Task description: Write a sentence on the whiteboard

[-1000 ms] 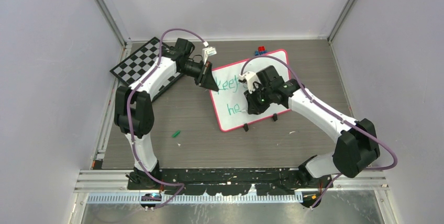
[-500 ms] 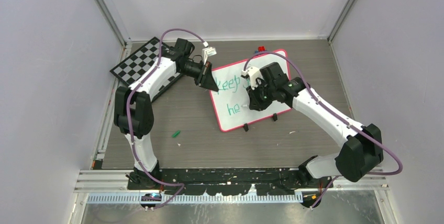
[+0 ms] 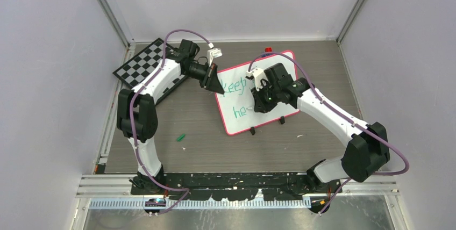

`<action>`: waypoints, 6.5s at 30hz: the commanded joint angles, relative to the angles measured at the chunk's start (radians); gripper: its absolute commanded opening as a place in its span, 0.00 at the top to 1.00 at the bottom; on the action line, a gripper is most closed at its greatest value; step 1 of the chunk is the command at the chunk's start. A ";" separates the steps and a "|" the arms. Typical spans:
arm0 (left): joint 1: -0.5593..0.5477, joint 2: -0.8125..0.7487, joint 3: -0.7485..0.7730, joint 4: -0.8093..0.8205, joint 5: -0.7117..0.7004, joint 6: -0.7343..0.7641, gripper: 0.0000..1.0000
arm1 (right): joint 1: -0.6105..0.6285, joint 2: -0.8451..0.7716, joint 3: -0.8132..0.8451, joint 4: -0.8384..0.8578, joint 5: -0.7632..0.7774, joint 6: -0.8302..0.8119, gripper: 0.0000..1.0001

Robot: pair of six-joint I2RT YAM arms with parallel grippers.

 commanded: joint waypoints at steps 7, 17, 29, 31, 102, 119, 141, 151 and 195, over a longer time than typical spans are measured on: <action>0.003 -0.048 -0.013 0.006 -0.045 0.025 1.00 | 0.004 -0.002 -0.022 0.059 -0.001 0.010 1.00; 0.003 -0.043 -0.011 0.004 -0.045 0.028 1.00 | 0.002 -0.037 -0.050 0.034 0.026 -0.020 1.00; 0.003 -0.046 -0.007 -0.002 -0.046 0.033 1.00 | -0.030 -0.033 0.011 0.019 0.035 -0.036 1.00; 0.003 -0.046 -0.006 -0.003 -0.046 0.033 1.00 | -0.030 -0.031 0.019 0.024 0.032 -0.030 1.00; -0.006 -0.049 -0.006 -0.020 -0.057 0.051 1.00 | -0.060 -0.018 0.037 0.037 0.026 0.001 1.00; -0.006 -0.044 -0.004 -0.023 -0.060 0.058 1.00 | -0.041 -0.024 -0.038 0.034 0.011 -0.008 1.00; -0.006 -0.043 0.003 -0.029 -0.063 0.057 1.00 | -0.102 -0.013 0.093 0.006 0.035 -0.031 1.00; -0.006 -0.040 0.002 -0.029 -0.063 0.060 1.00 | -0.112 -0.007 0.086 -0.005 0.014 -0.029 1.00; -0.021 -0.035 0.002 -0.107 -0.104 0.147 1.00 | -0.220 -0.110 0.079 -0.192 -0.173 -0.113 1.00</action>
